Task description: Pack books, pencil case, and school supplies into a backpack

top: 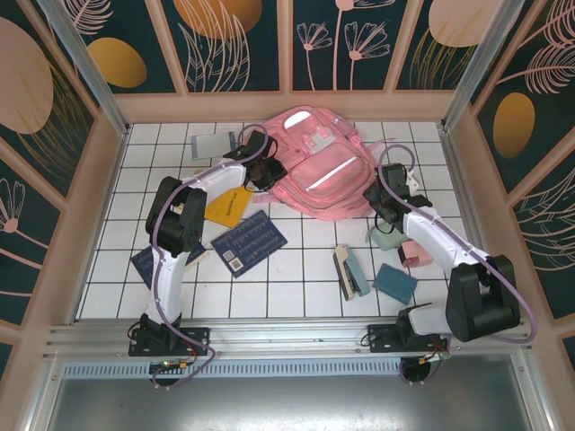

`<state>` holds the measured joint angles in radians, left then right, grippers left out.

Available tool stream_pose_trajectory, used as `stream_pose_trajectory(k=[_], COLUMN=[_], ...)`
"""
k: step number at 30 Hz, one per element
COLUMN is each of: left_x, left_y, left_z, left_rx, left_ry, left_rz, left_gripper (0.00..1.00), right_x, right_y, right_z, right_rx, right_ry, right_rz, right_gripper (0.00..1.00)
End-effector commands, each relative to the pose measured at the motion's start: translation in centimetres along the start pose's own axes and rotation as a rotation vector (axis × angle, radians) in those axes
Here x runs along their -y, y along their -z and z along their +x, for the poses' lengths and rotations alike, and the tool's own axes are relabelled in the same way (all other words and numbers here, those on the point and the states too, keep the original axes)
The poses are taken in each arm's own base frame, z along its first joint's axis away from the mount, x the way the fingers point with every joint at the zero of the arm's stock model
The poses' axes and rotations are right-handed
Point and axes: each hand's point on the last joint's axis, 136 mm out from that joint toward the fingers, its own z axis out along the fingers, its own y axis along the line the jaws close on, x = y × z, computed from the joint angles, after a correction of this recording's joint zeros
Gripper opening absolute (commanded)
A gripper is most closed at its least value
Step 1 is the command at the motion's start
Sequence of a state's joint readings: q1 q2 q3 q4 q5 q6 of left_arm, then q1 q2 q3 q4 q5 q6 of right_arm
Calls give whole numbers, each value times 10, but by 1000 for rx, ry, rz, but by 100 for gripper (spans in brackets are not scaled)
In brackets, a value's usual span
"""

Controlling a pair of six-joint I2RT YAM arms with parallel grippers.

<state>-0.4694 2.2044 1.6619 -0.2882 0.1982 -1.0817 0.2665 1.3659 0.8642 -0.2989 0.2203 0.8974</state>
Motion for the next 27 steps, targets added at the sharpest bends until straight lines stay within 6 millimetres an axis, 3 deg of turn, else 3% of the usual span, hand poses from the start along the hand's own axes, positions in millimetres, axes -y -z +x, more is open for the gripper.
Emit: stream_pose_trajectory(k=[1,8,13,18,21,27], left_x=[8,39,65,86,88,86], left_y=[-2,30,52,82,92,101], left_z=[-12,-11,-3,-6,-3,6], left_rx=[39,38,-22,-13,-20,-35], left_ry=[39,151,240,255,270,303], left_rz=[42,176,306,379,378,415], left_gripper=[2,0,0,0,0,0], right_x=[3,-7,-51,-81,-104,-165], right_y=[-15,-51,-74,-91,-94,-80], right_z=[-7,-7,-15,-35,-47,-56], right_rx=[25,-49,-143,-136,-127,-127], right_ry=[-39,-27,7,43,98,295], right_rz=[25,3,-191,-275,-354,-520], right_gripper=[52,52,51,53,54,56])
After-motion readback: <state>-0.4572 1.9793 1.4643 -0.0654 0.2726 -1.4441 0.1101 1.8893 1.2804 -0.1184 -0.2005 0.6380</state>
